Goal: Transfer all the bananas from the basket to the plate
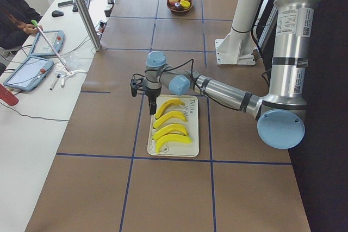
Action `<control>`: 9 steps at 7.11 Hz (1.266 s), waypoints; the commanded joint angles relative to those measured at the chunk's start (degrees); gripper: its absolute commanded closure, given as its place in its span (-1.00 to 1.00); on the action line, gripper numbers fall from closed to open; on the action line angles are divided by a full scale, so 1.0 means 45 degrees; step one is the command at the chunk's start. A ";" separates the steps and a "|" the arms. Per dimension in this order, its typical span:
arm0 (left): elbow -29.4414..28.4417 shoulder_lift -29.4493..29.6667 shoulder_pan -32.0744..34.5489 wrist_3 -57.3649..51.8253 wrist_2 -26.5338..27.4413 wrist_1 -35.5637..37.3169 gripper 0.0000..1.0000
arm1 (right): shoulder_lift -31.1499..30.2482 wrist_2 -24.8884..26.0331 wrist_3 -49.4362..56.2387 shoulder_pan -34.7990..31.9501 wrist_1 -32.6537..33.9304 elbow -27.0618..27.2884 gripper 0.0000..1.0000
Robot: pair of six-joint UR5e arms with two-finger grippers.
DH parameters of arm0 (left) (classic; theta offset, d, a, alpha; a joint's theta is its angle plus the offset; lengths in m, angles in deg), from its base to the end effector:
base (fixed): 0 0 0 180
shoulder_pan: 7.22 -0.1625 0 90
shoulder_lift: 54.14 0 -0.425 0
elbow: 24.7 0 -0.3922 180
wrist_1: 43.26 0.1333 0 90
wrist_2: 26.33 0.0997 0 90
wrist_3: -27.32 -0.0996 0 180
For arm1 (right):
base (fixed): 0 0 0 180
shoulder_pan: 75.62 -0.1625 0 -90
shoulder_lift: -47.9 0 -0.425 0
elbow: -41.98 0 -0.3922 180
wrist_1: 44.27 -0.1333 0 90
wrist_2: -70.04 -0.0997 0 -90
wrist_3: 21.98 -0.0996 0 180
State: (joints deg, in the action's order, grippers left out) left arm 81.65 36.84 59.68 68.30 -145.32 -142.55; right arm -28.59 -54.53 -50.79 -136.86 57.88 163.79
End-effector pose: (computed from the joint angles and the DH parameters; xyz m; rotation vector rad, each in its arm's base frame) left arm 0.1218 -0.5023 0.5038 0.1219 0.6628 -0.1827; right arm -0.1749 -0.4782 0.3110 0.2095 -0.7839 -0.1738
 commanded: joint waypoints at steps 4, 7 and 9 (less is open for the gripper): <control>-0.1323 -0.0490 0.4385 -0.6830 -0.3280 0.1928 -1.00 | -0.2193 -0.3179 0.9857 -0.6192 -0.0100 -0.5716 -1.00; -0.1835 -0.0862 0.4725 -0.7174 -0.4242 0.1792 -1.00 | -0.2513 -0.3042 0.9490 -0.6295 -0.0589 -0.6148 -1.00; -0.1953 -0.1039 0.4705 -0.7193 -0.4163 0.1771 -1.00 | -0.3116 -0.3119 0.9489 -0.6527 -0.0898 -0.6249 -1.00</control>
State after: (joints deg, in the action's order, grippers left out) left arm 73.30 32.55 80.84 36.00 -164.13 -134.48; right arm -41.02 -68.33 -8.06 -165.42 54.92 135.97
